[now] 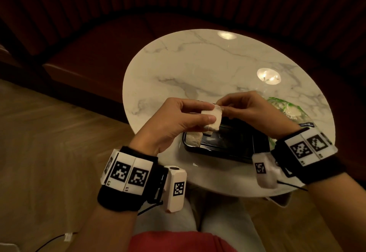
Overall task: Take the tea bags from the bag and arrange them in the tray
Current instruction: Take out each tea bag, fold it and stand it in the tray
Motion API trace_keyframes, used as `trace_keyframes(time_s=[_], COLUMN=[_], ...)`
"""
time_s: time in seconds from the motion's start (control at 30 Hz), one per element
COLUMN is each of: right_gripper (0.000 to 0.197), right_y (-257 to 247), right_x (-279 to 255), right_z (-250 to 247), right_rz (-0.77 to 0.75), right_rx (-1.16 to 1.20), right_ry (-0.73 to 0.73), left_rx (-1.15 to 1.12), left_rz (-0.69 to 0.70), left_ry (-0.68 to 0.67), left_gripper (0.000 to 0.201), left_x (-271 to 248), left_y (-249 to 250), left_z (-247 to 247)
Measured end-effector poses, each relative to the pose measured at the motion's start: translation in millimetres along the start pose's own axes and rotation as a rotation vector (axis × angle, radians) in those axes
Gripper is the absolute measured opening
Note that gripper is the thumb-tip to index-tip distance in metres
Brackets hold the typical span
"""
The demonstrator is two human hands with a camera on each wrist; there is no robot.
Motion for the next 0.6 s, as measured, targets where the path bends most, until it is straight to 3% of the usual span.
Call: trace_keyframes(time_s=[0.13,0.23,0.6], right_gripper=[0.011,0.010,0.006], right_y=[-6.5,-10.1,-21.5], right_x=[8.0,11.2,5.8], right_z=[-2.5,-3.2,-4.7], right_rz=[0.018,0.015,-0.063], right_rx=[-0.281,-0.395,-0.435], right_ry=[-0.129,-0.166,-0.021], left_rx=[0.046,0.075,0.088], left_rz=[-0.029,-0.043,-0.028], left_ry=[-0.043,-0.060,-0.034], left_gripper=[0.031,0.029,0.028], left_x=[-1.3,-1.0,1.3], left_y=[-1.9,-4.2,-4.6], left_z=[4.1,6.3,5.0])
Point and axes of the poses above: each hand's wrist, its own x-axis towards the middle knuckle, its own z-axis out of the palm, y = z × x, the point moved 8 cm from there along x, towards the middle knuckle, and after that the axes turned 2 degrees about x, right-handed, at the moved point
